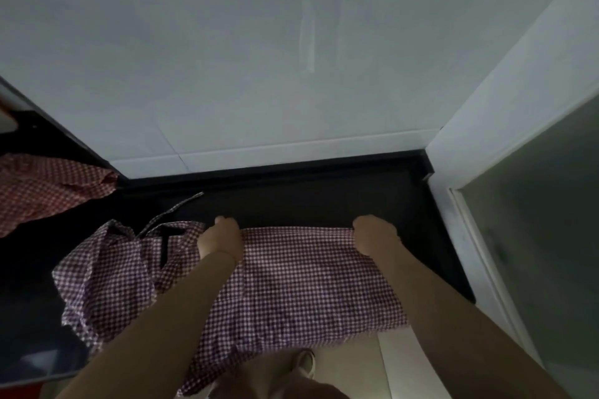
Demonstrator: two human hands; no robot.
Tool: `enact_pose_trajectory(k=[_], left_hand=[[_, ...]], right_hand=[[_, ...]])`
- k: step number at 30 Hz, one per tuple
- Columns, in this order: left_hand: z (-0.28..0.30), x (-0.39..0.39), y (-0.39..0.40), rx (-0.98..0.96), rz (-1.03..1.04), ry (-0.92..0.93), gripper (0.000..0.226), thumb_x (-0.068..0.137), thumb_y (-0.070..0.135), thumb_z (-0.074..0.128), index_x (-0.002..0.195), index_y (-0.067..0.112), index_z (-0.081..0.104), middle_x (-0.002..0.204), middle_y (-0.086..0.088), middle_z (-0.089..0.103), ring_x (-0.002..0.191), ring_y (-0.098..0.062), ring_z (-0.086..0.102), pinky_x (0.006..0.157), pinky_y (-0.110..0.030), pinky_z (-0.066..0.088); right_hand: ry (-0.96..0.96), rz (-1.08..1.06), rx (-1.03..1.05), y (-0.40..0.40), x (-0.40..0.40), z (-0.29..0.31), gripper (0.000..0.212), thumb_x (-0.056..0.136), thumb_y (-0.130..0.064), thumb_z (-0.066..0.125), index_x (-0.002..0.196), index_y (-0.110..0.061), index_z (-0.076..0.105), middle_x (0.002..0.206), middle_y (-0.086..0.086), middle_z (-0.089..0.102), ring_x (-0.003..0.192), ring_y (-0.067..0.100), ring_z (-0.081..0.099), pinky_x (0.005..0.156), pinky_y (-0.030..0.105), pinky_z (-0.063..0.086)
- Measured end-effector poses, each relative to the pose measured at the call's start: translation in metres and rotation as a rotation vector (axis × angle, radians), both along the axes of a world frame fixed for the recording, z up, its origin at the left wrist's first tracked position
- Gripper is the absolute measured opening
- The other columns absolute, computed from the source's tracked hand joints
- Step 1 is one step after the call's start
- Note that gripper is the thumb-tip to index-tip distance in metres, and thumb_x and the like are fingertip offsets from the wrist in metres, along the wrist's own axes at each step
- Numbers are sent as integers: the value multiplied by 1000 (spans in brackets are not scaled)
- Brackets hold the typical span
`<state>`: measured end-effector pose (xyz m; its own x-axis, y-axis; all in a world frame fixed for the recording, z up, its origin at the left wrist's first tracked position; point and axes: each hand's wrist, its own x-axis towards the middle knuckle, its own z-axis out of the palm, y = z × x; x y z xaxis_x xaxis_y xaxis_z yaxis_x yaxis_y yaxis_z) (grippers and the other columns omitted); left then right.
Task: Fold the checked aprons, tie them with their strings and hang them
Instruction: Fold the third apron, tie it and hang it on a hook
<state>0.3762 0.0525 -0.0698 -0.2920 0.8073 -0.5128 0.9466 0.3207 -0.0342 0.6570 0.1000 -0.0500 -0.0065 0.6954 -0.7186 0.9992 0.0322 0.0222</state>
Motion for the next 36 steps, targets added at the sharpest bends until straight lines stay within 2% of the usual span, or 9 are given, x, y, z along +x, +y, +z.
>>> enact_pose_trajectory(k=[3, 8, 11, 15, 19, 26, 29, 32, 36], left_hand=[[14, 6, 12, -60, -95, 43, 35, 98, 20, 48, 131, 13, 53, 138, -9, 47, 110, -23, 59, 82, -33, 51], [29, 64, 25, -100, -248, -443, 29, 99, 31, 49, 122, 19, 63, 124, -2, 61, 113, -18, 57, 103, -34, 45], [32, 81, 25, -73, -269, -363, 26, 101, 27, 45, 114, 14, 64, 118, -5, 63, 105, -18, 59, 98, -35, 49], [37, 81, 22, 114, -252, -503, 43, 95, 24, 56, 138, 26, 47, 136, 2, 48, 112, -17, 56, 90, -28, 47], [46, 98, 30, -83, -282, -558, 28, 101, 27, 46, 120, 16, 64, 124, -6, 62, 110, -20, 59, 101, -36, 47], [71, 96, 50, 84, -214, -487, 29, 94, 42, 52, 92, 20, 71, 92, 2, 68, 87, -15, 63, 85, -34, 53], [76, 99, 53, 398, -150, -507, 24, 92, 34, 56, 113, 24, 62, 116, -1, 59, 89, -21, 61, 78, -34, 53], [59, 100, 36, 464, -115, -469, 51, 90, 21, 57, 138, 17, 41, 135, -8, 35, 101, -31, 57, 74, -39, 50], [22, 96, -9, 76, 4, -232, 43, 96, 32, 45, 136, 15, 43, 145, -13, 34, 116, -27, 52, 85, -39, 47]], right_hand=[[-42, -50, 3, 8, 7, 20, 9, 95, -25, 58, 92, -17, 57, 93, 2, 58, 75, 15, 53, 73, 31, 45], [144, -41, 118, 12, 3, 40, 10, 92, -26, 60, 87, -20, 67, 89, 0, 62, 81, 16, 60, 75, 30, 49], [114, 17, 157, 8, 13, 51, 13, 92, -24, 61, 97, -15, 69, 93, 2, 64, 83, 18, 61, 77, 31, 50], [213, 19, 114, 7, 31, 61, 14, 89, -28, 65, 95, -19, 73, 96, 1, 67, 88, 17, 63, 87, 33, 53], [315, 50, 153, 6, 34, 76, 23, 88, -28, 67, 103, -13, 76, 99, 3, 70, 93, 19, 64, 87, 31, 50], [186, -187, -547, 19, 58, 125, 21, 86, -22, 70, 74, -17, 54, 59, -4, 46, 50, 10, 36, 52, 24, 33], [189, -250, -7, 37, 65, 127, 11, 90, -21, 61, 83, -12, 62, 73, 6, 60, 60, 19, 56, 57, 26, 41], [106, -360, 799, 39, 64, 108, 32, 100, -13, 41, 129, -10, 51, 112, 15, 64, 102, 34, 63, 76, 38, 47], [312, -220, 696, 13, 44, 55, 22, 98, -15, 47, 117, -10, 55, 103, 10, 63, 96, 31, 62, 70, 33, 42]])
